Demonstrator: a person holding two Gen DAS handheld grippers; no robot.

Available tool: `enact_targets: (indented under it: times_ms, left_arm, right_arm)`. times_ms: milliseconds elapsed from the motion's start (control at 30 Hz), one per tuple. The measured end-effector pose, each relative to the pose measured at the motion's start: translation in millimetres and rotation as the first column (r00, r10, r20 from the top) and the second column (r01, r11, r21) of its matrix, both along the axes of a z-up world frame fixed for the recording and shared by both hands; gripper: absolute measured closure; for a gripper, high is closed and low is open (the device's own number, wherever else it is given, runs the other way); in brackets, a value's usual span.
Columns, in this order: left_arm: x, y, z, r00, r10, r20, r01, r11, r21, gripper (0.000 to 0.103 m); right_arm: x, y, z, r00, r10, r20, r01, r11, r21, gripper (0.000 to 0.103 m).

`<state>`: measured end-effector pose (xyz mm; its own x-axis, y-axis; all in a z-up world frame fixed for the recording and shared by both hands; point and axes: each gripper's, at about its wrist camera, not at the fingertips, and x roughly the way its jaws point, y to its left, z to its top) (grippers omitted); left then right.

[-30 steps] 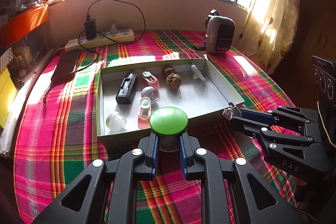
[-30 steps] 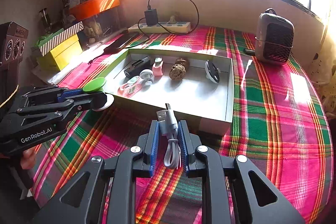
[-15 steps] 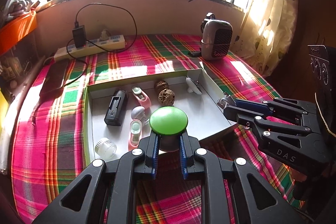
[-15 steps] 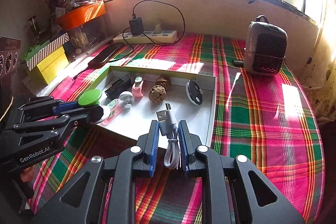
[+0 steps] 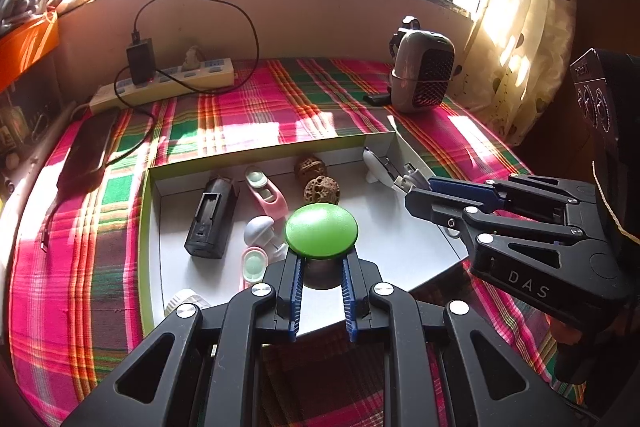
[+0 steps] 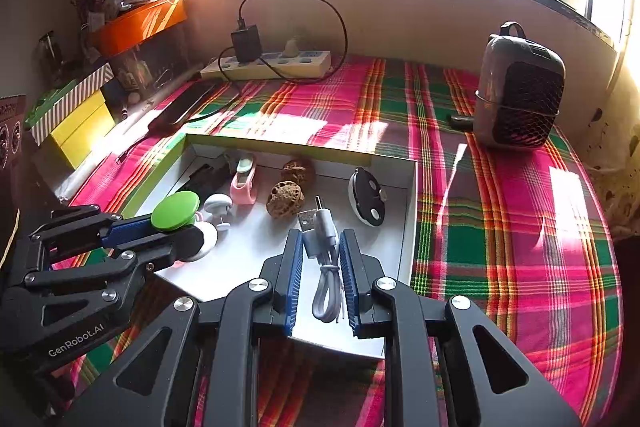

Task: Organize objects
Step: 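Lift and carry the green-topped item and white cable over the box with both tools, then open the left tool to set down the green-topped item while the right tool releases the cable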

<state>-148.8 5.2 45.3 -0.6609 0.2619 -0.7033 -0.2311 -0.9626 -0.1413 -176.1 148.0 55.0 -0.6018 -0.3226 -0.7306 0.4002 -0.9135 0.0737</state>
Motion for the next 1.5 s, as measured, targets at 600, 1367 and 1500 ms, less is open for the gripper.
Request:
enact_targets:
  times_ms: [600, 1367, 1500]
  left_arm:
    - [-19.9, 3.7, -23.4, 0.998, -0.006, 0.058, 0.006, 1.000, -0.011, 0.088]
    - [-25.0, 8.1, -31.0, 0.997, -0.002, 0.071, 0.004, 1.000, -0.028, 0.087]
    - [-25.0, 7.9, -30.8, 0.997, -0.002, 0.072, 0.004, 1.000, -0.027, 0.087]
  right_arm:
    - [-25.6, -7.9, -25.6, 0.998, 0.004, 0.064, -0.006, 0.999, 0.035, 0.083]
    - [-30.9, -11.2, -36.8, 0.997, -0.001, 0.077, -0.003, 0.998, 0.057, 0.083]
    - [-31.0, -11.5, -36.9, 0.997, -0.001, 0.077, -0.003, 0.998, 0.058, 0.083]
